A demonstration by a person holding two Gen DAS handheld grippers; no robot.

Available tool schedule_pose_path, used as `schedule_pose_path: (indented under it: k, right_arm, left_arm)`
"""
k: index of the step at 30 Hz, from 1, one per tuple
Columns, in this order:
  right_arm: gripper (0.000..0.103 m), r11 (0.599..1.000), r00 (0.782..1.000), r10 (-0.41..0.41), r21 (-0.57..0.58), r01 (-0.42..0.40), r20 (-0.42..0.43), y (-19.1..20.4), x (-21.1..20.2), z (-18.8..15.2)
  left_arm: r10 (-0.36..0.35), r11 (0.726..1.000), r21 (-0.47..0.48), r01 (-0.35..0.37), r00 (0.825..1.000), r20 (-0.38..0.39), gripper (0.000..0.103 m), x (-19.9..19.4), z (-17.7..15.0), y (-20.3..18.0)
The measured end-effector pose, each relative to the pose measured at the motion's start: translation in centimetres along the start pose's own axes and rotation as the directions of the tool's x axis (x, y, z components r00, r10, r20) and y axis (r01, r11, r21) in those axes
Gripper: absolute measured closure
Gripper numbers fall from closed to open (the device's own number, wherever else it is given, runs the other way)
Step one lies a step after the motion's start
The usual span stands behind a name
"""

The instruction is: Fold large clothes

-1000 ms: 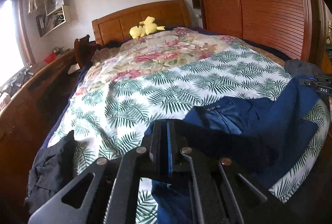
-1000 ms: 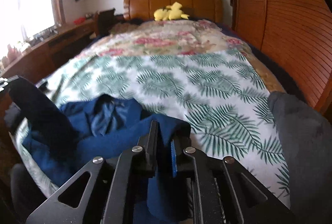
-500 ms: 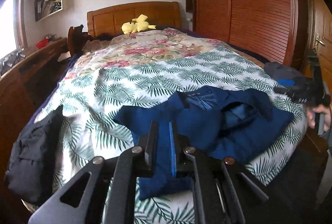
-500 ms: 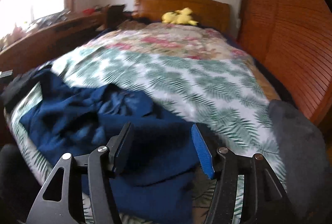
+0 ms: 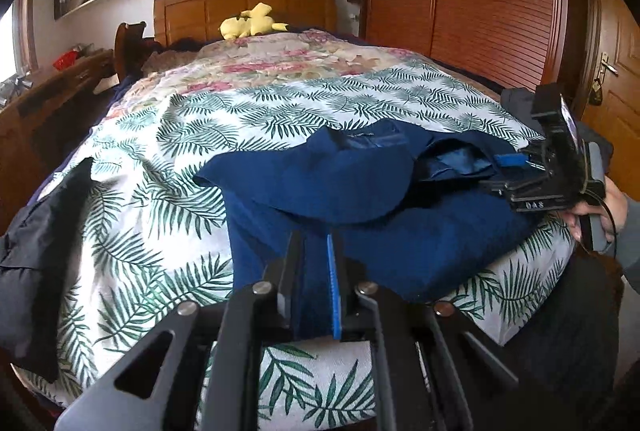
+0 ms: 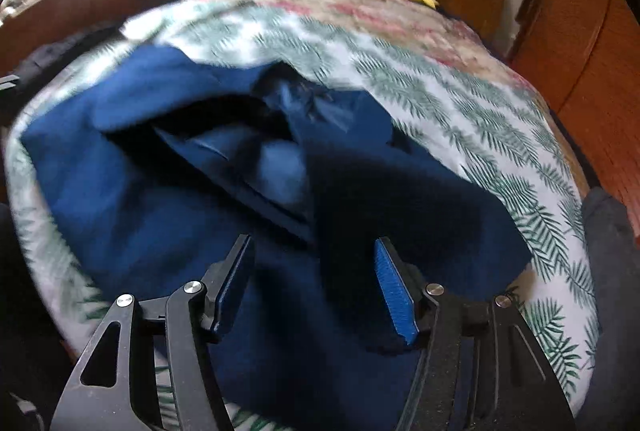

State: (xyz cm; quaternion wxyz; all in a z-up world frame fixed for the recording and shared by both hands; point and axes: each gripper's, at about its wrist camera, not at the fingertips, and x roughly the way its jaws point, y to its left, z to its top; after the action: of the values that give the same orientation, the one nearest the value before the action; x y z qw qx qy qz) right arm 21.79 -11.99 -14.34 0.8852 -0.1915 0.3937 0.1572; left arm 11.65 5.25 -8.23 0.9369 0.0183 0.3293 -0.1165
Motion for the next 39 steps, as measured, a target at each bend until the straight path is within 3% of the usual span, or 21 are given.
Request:
schedule_pose_path:
  k: [3,7,13,19,21,23,29,32,39]
  right_arm:
    - [0.041,0.999,0.999,-0.044,0.007,0.044,-0.014,-1.2,1.3,0.9]
    - [0.075,0.999,0.999,-0.039,0.012,0.039,-0.014,-3.0,2.7,3.7]
    - [0.077,0.993,0.993,-0.110,-0.033,0.111,0.029,-4.4,4.3,10.1]
    - [0.077,0.990,0.993,-0.115,-0.078,0.115,0.007,-4.2,7.9,14.1]
    - [0.075,0.992,0.994,-0.108,-0.072,0.108,0.013,-4.0,8.4,14.6]
    - [0.060,0.995,0.996,-0.094,-0.046,0.094,0.000,-4.3,8.9,14.9]
    - [0.055,1.000,0.999,-0.005,-0.004,0.005,0.053,-3.7,6.8,14.3]
    - [0.043,0.997,0.993,0.063,-0.041,-0.059,0.100,-1.7,4.5,13.5]
    - [0.036,0.971,0.974,0.201,-0.151,-0.184,0.107,4.1,1.5,12.3]
  left_arm:
    - [-0.011,1.000,-0.006,0.011,1.000,-0.002,0.095,1.1,0.3,0.4]
    - [-0.021,1.000,0.004,0.021,1.000,0.012,0.095,2.3,1.6,1.1]
    - [-0.051,0.999,0.014,0.051,0.997,0.050,0.095,3.6,4.1,1.8]
    - [-0.052,0.998,0.031,0.050,0.997,0.054,0.095,5.0,5.7,2.6]
    - [-0.049,0.998,0.034,0.047,0.997,0.056,0.095,5.3,5.8,2.9]
    - [-0.051,0.998,0.032,0.050,0.997,0.051,0.095,5.5,5.5,3.1]
    - [-0.046,0.999,0.032,0.044,0.997,0.058,0.095,5.2,4.9,3.8]
    - [-0.049,0.999,0.021,0.048,0.997,0.061,0.095,4.9,4.7,4.1]
    - [-0.040,0.999,0.001,0.040,0.996,0.075,0.095,4.3,4.3,5.3]
